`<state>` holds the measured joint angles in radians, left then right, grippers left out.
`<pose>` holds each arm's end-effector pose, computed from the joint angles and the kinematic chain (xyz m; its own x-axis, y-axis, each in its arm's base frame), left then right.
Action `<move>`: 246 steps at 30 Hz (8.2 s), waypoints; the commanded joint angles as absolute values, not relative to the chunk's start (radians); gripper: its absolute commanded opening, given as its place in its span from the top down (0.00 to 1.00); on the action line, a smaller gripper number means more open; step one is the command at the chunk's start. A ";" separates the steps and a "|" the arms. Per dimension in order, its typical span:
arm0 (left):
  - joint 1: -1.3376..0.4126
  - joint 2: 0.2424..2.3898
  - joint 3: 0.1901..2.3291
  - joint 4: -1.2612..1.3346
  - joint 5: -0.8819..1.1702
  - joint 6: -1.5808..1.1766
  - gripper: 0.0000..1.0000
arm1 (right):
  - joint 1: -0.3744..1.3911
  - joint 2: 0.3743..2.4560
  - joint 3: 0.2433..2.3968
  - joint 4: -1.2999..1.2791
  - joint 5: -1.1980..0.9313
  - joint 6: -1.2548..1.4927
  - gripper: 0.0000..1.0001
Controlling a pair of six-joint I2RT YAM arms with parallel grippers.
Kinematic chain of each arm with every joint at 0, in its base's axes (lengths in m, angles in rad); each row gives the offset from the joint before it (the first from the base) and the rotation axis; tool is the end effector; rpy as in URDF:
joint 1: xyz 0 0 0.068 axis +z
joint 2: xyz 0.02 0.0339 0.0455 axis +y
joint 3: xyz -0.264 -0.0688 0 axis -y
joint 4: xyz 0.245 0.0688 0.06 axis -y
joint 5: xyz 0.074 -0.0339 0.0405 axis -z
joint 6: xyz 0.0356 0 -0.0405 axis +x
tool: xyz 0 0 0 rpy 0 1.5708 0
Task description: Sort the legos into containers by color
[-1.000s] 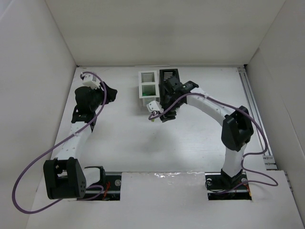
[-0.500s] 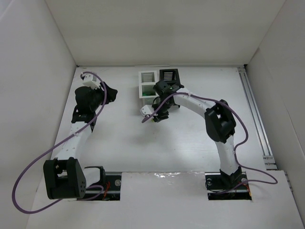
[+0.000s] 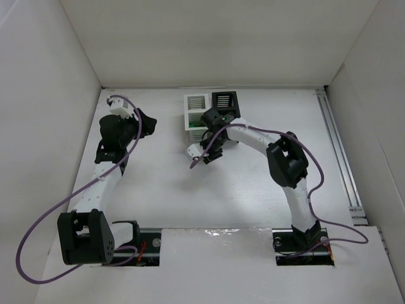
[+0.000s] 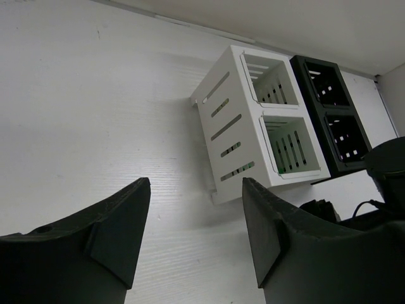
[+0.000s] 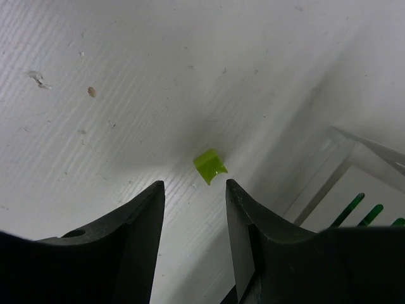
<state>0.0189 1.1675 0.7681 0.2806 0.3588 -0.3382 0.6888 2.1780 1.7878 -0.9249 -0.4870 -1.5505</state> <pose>0.2722 -0.0074 0.3036 -0.2216 -0.3149 -0.9229 0.2729 0.8886 -0.3687 0.3343 0.2968 0.1906 0.6378 -0.6194 -0.4578 -0.7600 -0.6025 -0.2437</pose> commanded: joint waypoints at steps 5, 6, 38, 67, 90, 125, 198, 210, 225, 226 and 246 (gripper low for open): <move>0.015 1.138 0.770 0.321 0.367 -0.339 0.19 | 0.696 2.198 1.832 -0.914 -0.476 -1.692 0.51; 0.015 1.138 0.770 0.321 0.367 -0.339 0.19 | 0.696 2.207 1.832 -0.914 -0.476 -1.706 0.51; 0.054 1.138 0.761 0.311 0.360 -0.348 0.00 | 0.715 2.307 1.928 -1.029 -0.430 -1.905 0.62; 0.054 1.169 0.772 0.330 0.393 -0.339 0.00 | 0.715 2.293 1.982 -1.195 -0.440 -1.927 0.89; 0.054 1.203 0.795 0.348 0.420 -0.350 0.00 | 0.703 2.175 1.827 -1.063 -0.463 -1.790 0.22; 0.054 1.193 0.776 0.357 0.420 -0.322 0.00 | 0.759 2.283 1.963 -1.192 -0.474 -1.931 0.49; 0.011 1.319 1.083 0.175 0.377 -0.321 0.00 | 0.580 2.264 2.115 -0.032 -0.195 0.147 1.00; 0.011 1.338 1.101 0.193 0.388 -0.339 0.00 | 0.561 2.315 2.141 -0.087 -0.160 0.189 1.00; 0.011 1.356 1.112 0.193 0.377 -0.357 0.00 | 0.561 2.283 2.111 -0.132 -0.160 0.198 0.47; 0.011 1.356 1.112 0.193 0.377 -0.357 0.00 | 0.561 2.264 2.111 -0.132 -0.170 0.198 0.47; -0.204 1.350 1.206 0.014 0.129 -0.178 0.00 | 0.249 1.387 1.194 0.072 -0.021 0.158 0.46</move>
